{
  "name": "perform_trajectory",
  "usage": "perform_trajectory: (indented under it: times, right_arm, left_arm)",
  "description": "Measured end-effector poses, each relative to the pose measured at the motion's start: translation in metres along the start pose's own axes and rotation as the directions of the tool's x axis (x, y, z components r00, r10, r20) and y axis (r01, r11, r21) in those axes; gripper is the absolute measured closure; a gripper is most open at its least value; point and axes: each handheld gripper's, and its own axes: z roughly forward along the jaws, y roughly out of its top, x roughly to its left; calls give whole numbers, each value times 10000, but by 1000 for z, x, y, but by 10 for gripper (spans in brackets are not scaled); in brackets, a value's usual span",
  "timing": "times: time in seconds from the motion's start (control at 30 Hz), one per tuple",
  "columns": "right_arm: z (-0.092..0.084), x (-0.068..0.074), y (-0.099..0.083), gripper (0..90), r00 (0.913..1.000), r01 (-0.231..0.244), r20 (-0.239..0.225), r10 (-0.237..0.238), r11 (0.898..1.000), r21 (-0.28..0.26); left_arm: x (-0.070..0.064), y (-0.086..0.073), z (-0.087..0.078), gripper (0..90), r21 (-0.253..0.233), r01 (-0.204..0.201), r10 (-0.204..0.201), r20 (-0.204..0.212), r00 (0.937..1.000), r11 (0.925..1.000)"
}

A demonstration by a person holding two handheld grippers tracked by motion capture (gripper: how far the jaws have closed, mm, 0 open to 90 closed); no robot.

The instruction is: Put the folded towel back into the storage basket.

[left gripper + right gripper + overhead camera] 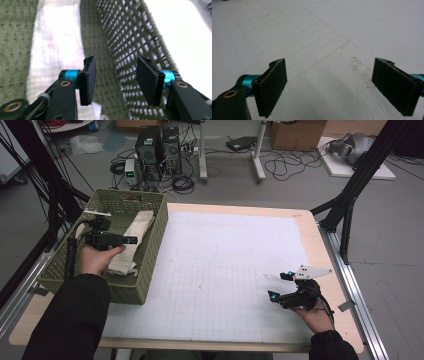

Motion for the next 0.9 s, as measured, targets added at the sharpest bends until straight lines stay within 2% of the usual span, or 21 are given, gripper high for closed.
perform_trajectory:
  times: [0.07,0.17,0.23,0.3,0.43,0.5,0.53,0.6,0.63,0.67,0.73,0.77,0.8,0.9]
  right_arm:
    - [-1,0,0,121,10000,-25,-14,25,10000,-42]
    - [-3,0,0,120,10000,-61,-29,61,9999,-106]
    - [-3,-1,0,120,10000,-53,-7,53,9999,-152]
    - [-3,0,-1,120,10000,-71,-24,71,9999,-142]
    - [-4,0,-1,120,9999,-96,-37,95,9999,-130]
    - [-4,0,-1,120,10000,-51,-34,50,9999,-138]
    - [-4,0,-1,120,10000,-49,-37,49,9999,-141]
    - [-4,0,-1,120,10000,-12,-17,12,9999,-158]
    - [-4,0,-1,120,10000,3,13,-3,9998,-182]
    - [-5,1,-1,120,10000,-19,-3,19,9999,-165]
    - [-6,1,-1,120,10000,6,-11,-6,9998,-189]
    - [-6,1,-1,120,10000,22,4,-22,9998,-213]
    - [-6,1,-1,120,10000,17,37,-17,9998,-215]
    - [-6,1,-1,120,10000,-12,27,12,9998,-206]
  left_arm:
    - [1,0,-1,482,-218,143,-137,290,9995,9997]
    - [2,1,-3,464,-623,450,-392,914,9950,9970]
    - [4,1,-4,452,-905,769,-635,1426,9877,9929]
    - [3,1,-5,451,-979,791,-635,1534,9861,9920]
    - [4,0,-6,445,-1191,1023,-780,1929,9781,9876]
    - [3,0,-6,440,-1328,1170,-850,2247,9707,9842]
    - [2,0,-6,442,-1347,1111,-788,2255,9711,9846]
    - [1,0,-5,441,-1392,1251,-873,2507,9641,9823]
    - [1,0,-6,442,-1445,1212,-823,2503,9647,9820]
    - [0,0,-5,443,-1502,1313,-872,2698,9590,9799]
    - [-1,0,-5,441,-1613,1407,-889,2924,9521,9768]
    - [-3,0,-5,441,-1633,1345,-825,2909,9532,9774]
    - [-3,0,-4,441,-1617,1405,-869,3003,9499,9768]
    - [-7,-1,-4,438,-1633,1338,-778,3106,9473,9775]
